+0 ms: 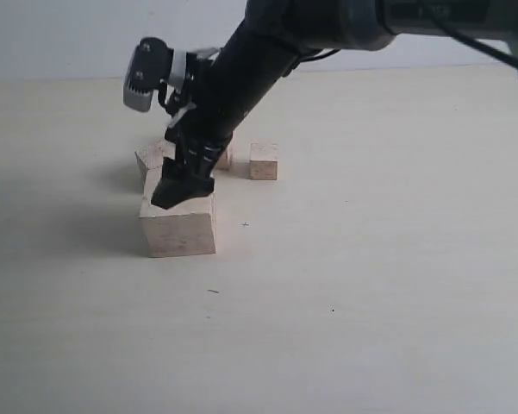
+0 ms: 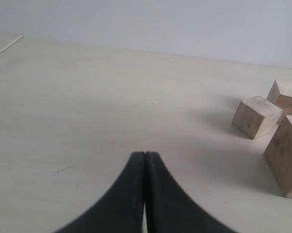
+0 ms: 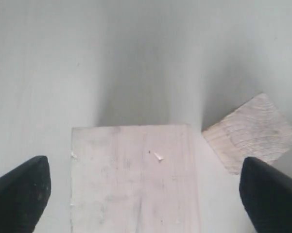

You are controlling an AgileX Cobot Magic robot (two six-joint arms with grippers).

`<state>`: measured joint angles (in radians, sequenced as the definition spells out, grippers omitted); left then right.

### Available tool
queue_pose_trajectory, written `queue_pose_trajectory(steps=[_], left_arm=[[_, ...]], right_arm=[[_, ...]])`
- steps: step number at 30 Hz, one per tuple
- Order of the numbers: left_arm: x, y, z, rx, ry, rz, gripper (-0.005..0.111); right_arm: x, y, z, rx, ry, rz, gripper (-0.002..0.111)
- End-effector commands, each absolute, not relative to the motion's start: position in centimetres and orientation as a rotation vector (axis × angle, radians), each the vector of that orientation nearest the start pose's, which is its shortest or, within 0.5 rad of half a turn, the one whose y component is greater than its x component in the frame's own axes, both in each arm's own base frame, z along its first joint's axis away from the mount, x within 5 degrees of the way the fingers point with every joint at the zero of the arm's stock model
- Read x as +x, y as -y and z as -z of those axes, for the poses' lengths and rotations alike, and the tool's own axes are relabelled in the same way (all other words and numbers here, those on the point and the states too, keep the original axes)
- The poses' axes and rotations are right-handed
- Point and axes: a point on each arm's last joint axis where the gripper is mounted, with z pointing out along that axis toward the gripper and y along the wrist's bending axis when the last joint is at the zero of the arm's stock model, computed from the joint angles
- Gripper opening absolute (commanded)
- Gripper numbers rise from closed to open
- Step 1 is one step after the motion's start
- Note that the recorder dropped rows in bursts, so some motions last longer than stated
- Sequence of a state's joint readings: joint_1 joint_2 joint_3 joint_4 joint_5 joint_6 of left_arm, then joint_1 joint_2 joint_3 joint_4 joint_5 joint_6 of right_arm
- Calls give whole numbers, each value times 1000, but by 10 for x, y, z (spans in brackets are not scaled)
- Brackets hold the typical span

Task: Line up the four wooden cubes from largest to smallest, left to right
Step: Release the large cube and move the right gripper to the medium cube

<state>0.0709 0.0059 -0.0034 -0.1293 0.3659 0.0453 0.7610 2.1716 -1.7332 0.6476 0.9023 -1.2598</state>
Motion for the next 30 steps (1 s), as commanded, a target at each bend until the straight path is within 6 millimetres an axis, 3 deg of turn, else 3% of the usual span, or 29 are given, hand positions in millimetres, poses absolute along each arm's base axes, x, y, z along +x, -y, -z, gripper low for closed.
queue_pose_trajectory(steps=[1,4,9,12,18,23,30], left_arm=[[53,1,-181,-101,-1836,50,0],[53,1,-181,-101,-1836,50,0],[53,1,-181,-101,-1836,50,0],[53,1,-181,-101,-1836,50,0],[53,1,-181,-101,-1836,50,0],[53,1,-181,-101,-1836,50,0],[53,1,-181,-101,-1836,50,0]], right_arm=[[306,-347,-247,-1833,-1742,-632,105],[313,-341,-273,-1611,-1809,-585,105],[336,-328,-280,-1411,-1873,-301,105],[348,-323,-268,-1425,-1873,-197,105],[376,-309,-233,-1401,-1929,-189,104],[394,-298,-212,-1380,-1942,-303,101],[403,-283,-192,-1484,-1885,-540,100]])
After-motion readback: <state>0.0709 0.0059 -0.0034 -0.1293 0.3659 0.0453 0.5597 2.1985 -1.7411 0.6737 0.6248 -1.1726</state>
